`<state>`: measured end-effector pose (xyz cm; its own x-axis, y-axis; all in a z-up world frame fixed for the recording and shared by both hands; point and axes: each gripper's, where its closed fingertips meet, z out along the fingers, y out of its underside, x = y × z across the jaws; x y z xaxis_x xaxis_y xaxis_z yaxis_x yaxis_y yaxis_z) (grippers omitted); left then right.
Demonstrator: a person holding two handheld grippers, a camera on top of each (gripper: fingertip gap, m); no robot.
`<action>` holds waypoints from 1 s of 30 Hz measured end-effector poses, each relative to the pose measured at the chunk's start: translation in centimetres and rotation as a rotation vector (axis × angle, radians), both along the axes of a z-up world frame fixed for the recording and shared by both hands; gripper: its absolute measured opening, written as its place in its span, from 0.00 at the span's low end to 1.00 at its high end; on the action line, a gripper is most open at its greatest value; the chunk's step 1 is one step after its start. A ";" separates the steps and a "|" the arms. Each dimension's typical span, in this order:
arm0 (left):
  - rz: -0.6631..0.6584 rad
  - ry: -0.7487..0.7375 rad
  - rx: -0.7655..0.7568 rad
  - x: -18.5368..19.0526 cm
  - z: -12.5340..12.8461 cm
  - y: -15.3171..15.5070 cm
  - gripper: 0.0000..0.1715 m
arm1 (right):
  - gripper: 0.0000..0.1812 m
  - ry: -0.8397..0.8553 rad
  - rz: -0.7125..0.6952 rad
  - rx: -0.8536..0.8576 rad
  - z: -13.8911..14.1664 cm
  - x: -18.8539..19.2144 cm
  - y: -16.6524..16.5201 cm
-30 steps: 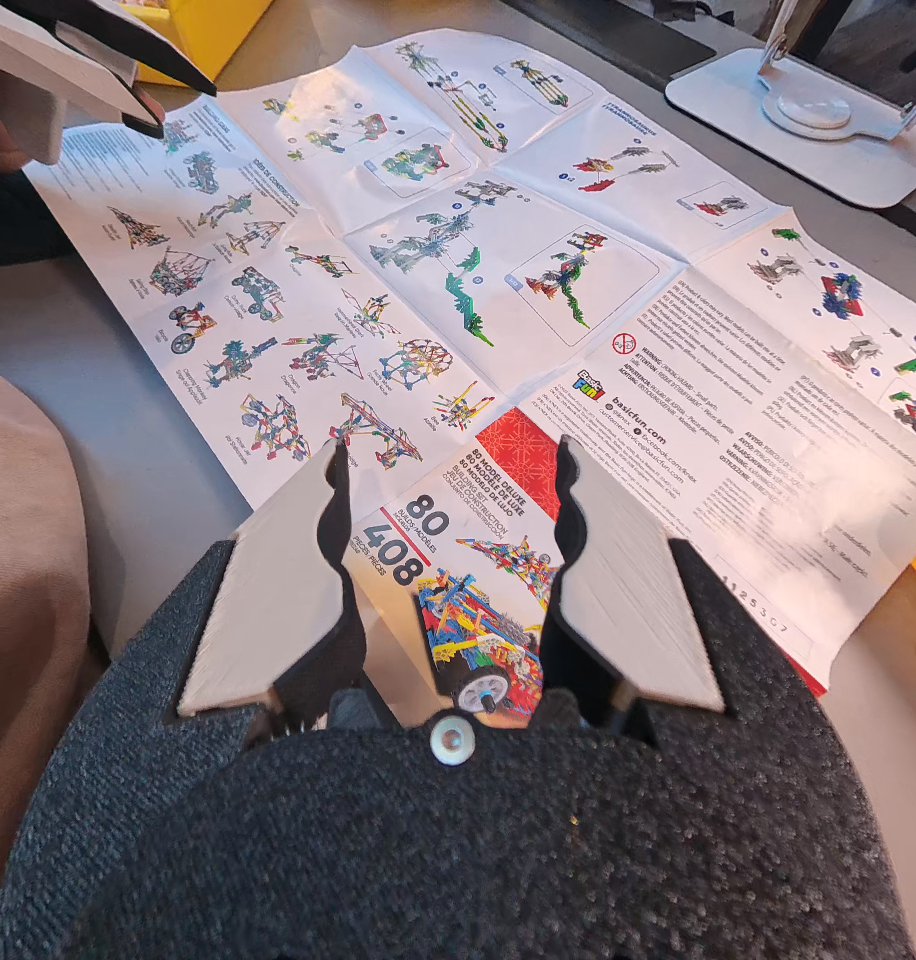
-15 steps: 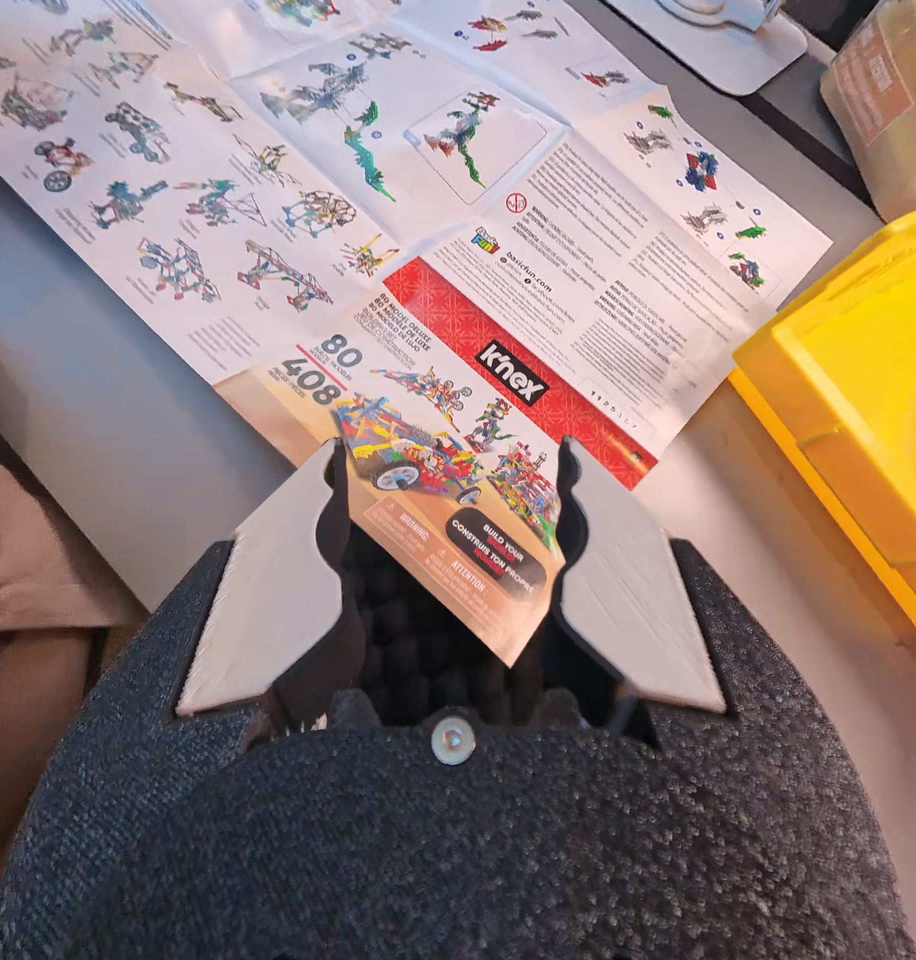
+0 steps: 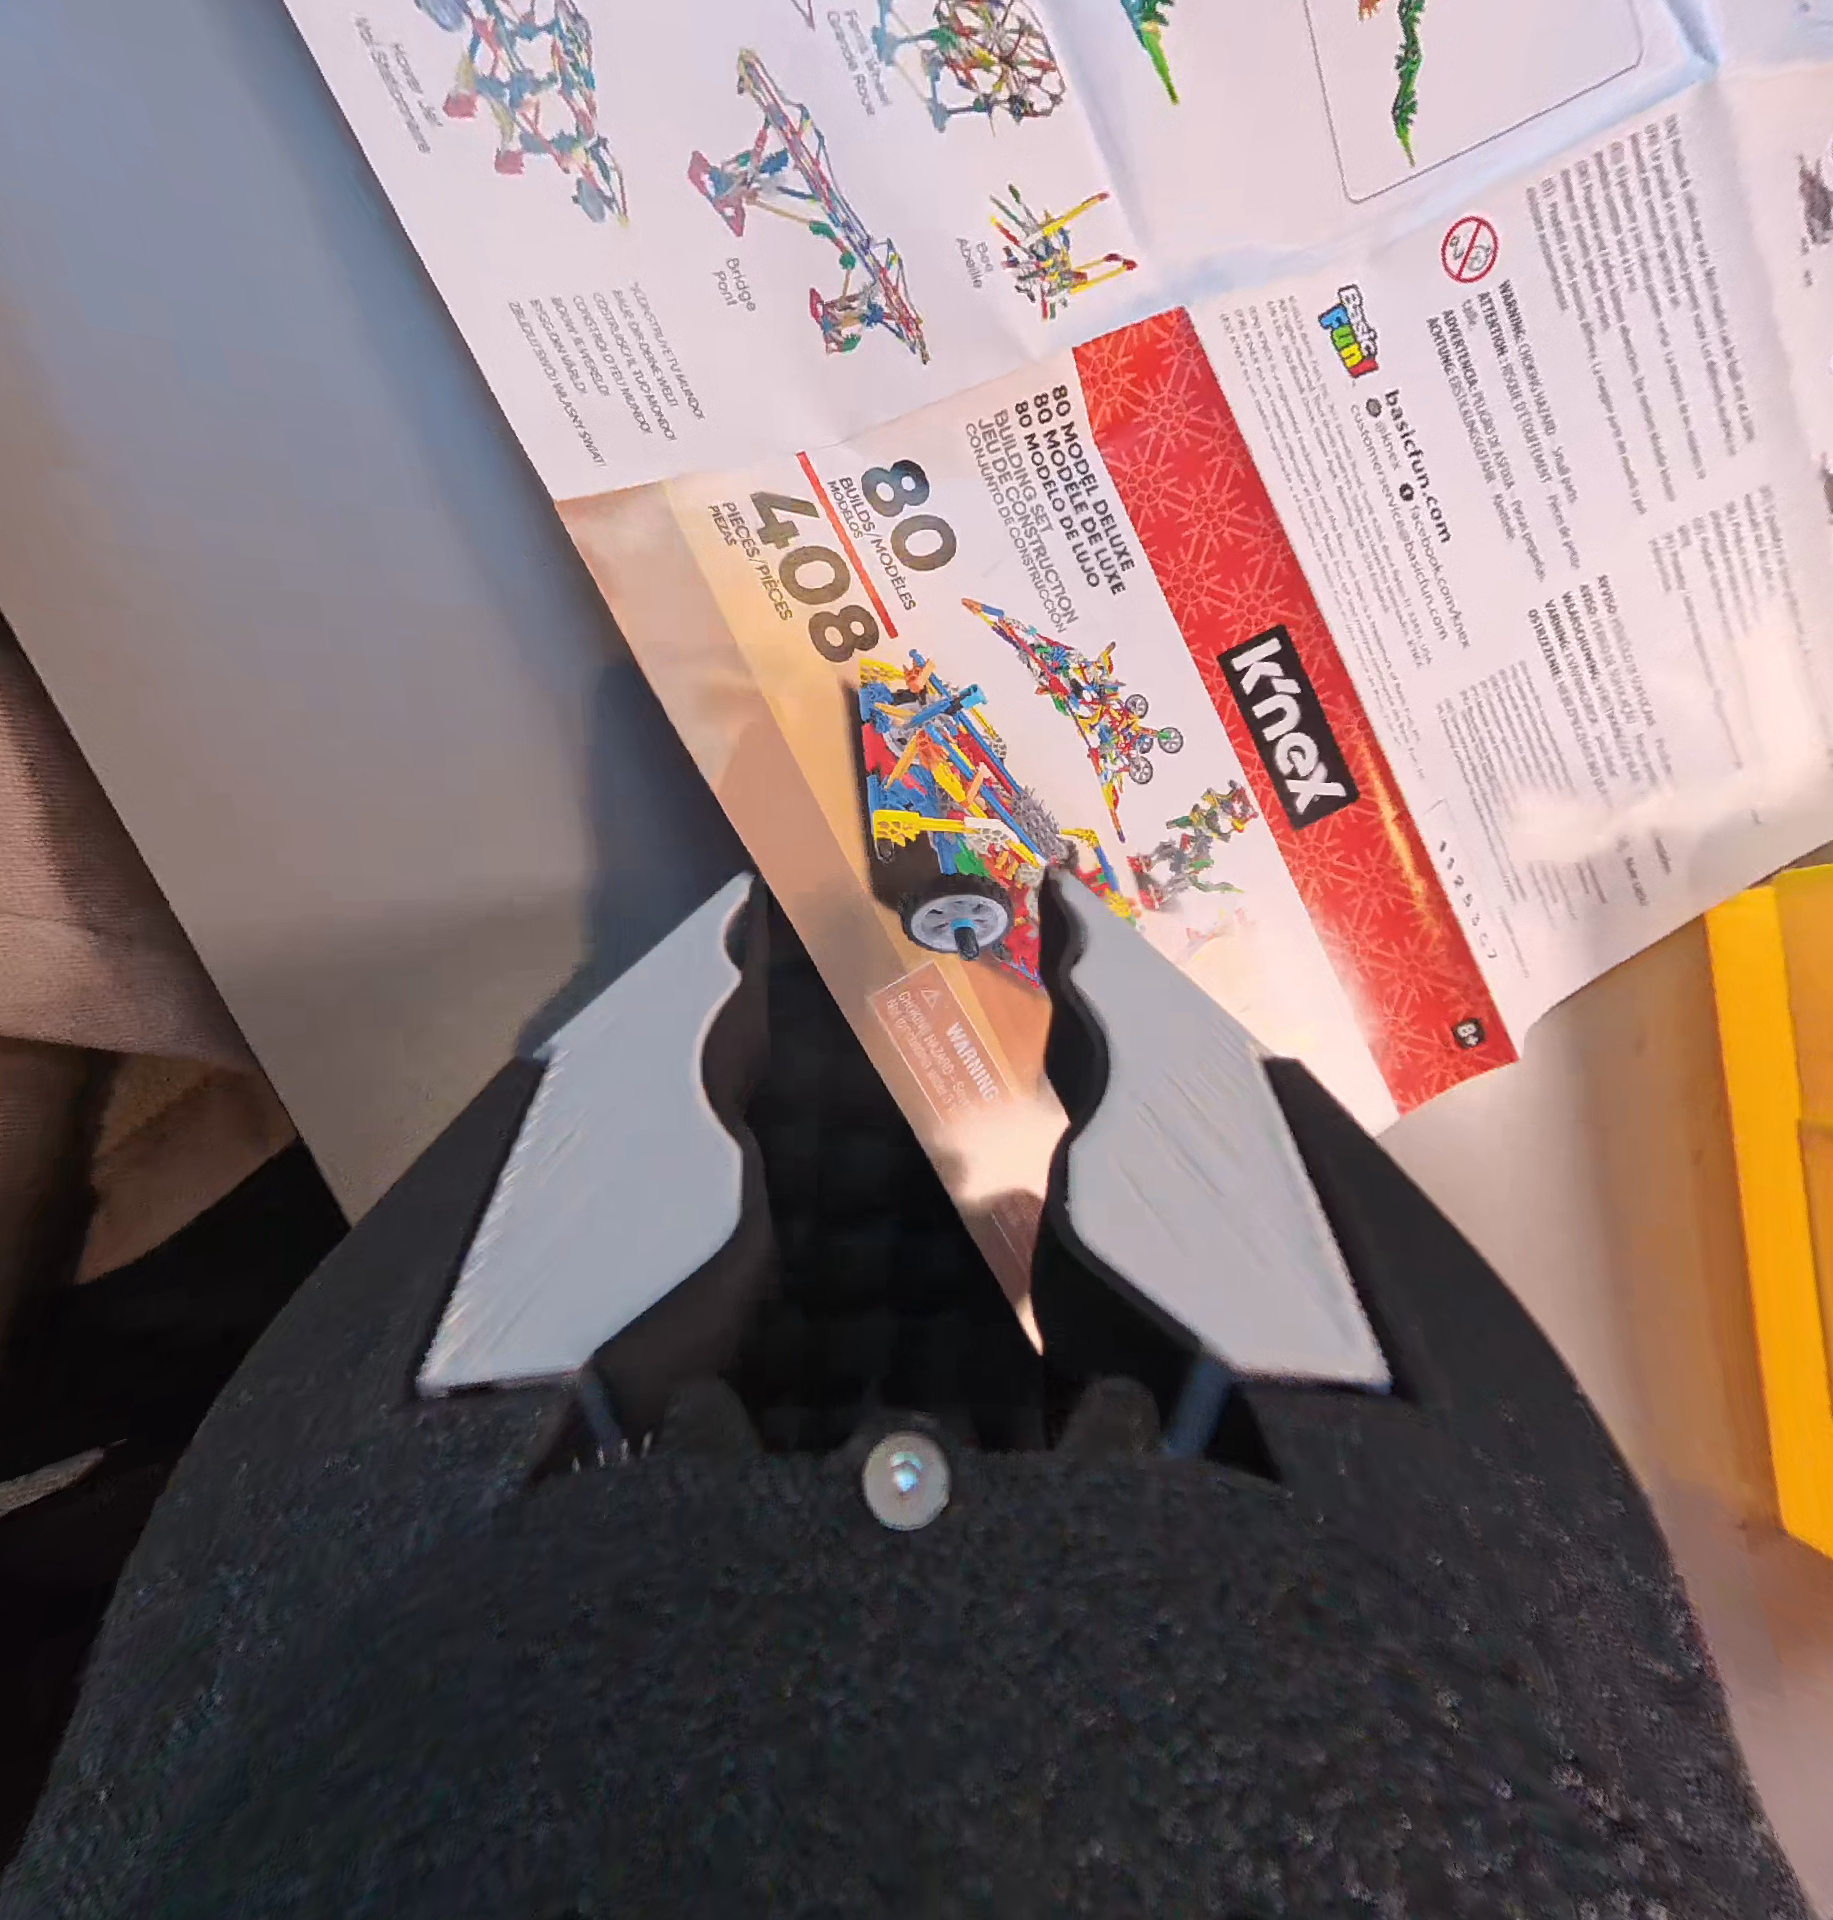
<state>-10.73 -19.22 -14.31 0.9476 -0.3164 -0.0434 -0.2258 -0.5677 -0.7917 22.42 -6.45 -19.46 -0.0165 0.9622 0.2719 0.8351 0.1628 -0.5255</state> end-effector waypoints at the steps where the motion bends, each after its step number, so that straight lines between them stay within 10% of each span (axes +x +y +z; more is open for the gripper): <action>1: 0.001 0.005 -0.008 0.0 -0.2 -0.4 0.45 | 0.25 -0.018 0.015 0.009 -0.2 0.1 0.0; 11: -0.045 -0.004 -0.017 0.6 -0.7 -2.6 0.43 | 0.02 0.001 0.049 0.112 0.9 -0.7 1.0; 30: -0.084 0.278 -0.047 0.0 -3.3 -4.0 0.28 | 0.00 0.197 0.009 0.086 5.4 -2.3 2.4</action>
